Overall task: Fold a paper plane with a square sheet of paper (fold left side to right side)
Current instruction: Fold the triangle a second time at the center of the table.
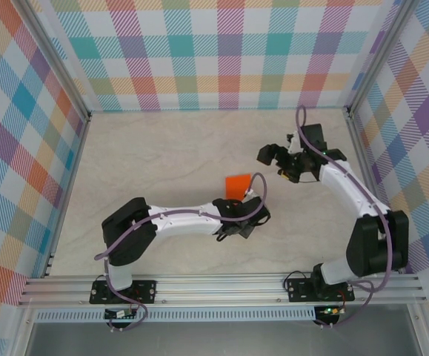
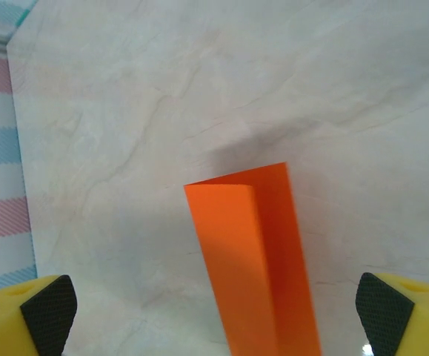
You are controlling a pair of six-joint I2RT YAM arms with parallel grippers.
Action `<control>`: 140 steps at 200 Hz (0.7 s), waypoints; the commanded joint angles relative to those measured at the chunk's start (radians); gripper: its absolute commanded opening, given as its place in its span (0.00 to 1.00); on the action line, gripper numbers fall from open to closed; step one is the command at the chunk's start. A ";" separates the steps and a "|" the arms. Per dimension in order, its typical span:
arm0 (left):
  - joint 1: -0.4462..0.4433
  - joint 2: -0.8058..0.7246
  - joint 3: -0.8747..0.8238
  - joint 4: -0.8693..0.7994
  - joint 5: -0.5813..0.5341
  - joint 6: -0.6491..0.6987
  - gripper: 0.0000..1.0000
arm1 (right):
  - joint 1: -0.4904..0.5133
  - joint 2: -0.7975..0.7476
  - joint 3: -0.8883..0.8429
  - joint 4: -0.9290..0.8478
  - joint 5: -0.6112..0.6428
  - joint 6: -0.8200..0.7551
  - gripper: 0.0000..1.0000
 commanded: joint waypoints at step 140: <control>0.296 -0.154 -0.249 0.277 0.473 -0.116 0.00 | 0.190 0.003 -0.463 0.326 -0.211 0.038 0.27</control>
